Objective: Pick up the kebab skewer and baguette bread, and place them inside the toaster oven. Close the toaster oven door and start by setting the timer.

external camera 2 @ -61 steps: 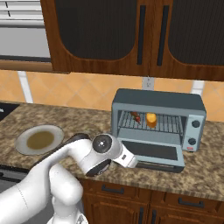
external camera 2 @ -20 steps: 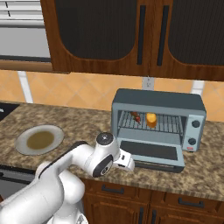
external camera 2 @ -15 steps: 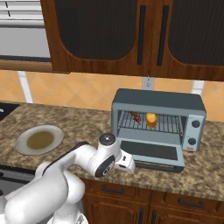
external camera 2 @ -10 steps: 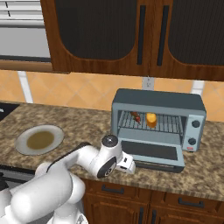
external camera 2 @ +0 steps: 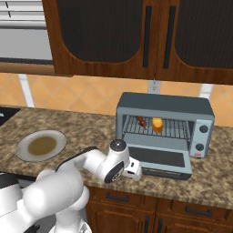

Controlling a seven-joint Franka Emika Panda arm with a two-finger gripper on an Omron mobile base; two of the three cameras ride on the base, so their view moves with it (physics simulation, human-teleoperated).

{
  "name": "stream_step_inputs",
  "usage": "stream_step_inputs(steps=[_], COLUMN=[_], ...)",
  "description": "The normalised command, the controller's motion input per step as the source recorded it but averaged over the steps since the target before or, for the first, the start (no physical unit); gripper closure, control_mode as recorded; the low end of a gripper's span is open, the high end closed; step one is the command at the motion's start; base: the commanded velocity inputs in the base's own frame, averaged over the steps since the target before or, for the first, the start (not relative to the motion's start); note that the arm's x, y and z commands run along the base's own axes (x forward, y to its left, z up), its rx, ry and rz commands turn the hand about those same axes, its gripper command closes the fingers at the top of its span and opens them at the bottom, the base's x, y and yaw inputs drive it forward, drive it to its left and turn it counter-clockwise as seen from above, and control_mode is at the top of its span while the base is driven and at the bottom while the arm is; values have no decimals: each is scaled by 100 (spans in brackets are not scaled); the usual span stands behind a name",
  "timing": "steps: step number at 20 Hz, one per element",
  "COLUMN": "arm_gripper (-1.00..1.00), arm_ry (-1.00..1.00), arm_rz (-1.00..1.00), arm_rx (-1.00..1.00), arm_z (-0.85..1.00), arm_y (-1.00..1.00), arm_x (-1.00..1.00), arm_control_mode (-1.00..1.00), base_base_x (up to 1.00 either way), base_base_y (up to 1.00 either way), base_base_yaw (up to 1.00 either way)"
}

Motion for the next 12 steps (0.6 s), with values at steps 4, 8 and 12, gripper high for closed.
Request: stream_step_inputs(steps=[4,8,12], arm_gripper=[-100,-100,-100], arm_ry=[-3,-14,-22], arm_rz=[0,0,0], arm_rx=[0,0,0], arm_z=[-11,0,0], arm_y=[0,0,2], arm_x=[7,0,2], arm_control_mode=[-100,-100,-100], base_base_x=[0,0,0], base_base_y=[0,0,0], base_base_yaw=[0,0,0])
